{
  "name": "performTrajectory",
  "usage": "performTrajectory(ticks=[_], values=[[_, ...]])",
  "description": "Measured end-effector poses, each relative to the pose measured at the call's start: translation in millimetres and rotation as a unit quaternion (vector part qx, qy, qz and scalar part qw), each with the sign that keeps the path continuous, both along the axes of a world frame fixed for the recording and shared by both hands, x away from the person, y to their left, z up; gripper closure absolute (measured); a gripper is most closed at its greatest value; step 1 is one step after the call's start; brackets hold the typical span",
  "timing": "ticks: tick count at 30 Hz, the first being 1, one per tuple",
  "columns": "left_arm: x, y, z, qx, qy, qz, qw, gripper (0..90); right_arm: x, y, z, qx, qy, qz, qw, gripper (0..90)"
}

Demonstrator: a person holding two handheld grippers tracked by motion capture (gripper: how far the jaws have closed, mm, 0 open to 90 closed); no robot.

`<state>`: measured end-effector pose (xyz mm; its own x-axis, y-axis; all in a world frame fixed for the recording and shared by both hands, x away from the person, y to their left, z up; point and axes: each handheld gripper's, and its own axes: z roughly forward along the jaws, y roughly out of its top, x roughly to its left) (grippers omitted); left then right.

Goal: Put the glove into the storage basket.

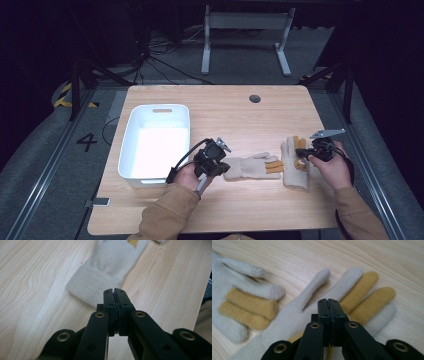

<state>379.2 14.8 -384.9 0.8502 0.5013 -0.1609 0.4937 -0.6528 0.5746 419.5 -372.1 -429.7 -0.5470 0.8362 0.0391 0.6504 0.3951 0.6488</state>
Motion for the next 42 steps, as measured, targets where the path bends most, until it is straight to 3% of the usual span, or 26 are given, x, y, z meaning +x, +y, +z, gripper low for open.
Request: performTrajectory(ticks=[16,32,35,36,37,38,39,40,42], values=[[0.2,-3.5,-0.2,0.002,0.002,-0.006,1.0,87.5,-0.2,-7.2,-4.0,-0.006,0.012,-0.012,0.9998,90.0],[4.3,-22.4,4.6,-0.001,-0.003,-0.036,0.9994,87.5,-26.0,-36.3,0.5,-0.007,0.013,-0.06,0.9981,90.0],[5.8,-26.0,5.3,-0.003,-0.004,-0.04,0.9992,87.6,-34.8,-31.2,8.7,-0.003,0.007,-0.022,0.9997,90.0],[5.8,-26.0,5.3,-0.003,-0.004,-0.04,0.9992,87.6,-34.8,-31.2,8.7,-0.003,0.007,-0.022,0.9997,90.0],[5.7,-27.0,5.5,-0.002,-0.004,-0.041,0.9991,87.6,-38.5,-22.6,12.4,0.0,0.013,0.007,0.9999,90.0],[5.7,-27.7,5.9,-0.002,-0.004,-0.044,0.999,87.6,-38.5,-22.6,12.4,0.0,0.013,0.007,0.9999,90.0],[5.5,-28.3,6.6,0.0,-0.007,-0.045,0.9989,87.6,-41.0,-12.7,13.9,-0.005,0.028,0.035,0.999,90.0],[5.5,-28.3,6.6,0.0,-0.007,-0.045,0.9989,87.6,-41.0,-12.7,13.9,-0.005,0.028,0.035,0.999,90.0],[5.1,-28.1,6.8,-0.002,-0.006,-0.043,0.999,87.6,-42.3,-3.3,12.6,-0.01,0.051,0.062,0.9967,90.0]])
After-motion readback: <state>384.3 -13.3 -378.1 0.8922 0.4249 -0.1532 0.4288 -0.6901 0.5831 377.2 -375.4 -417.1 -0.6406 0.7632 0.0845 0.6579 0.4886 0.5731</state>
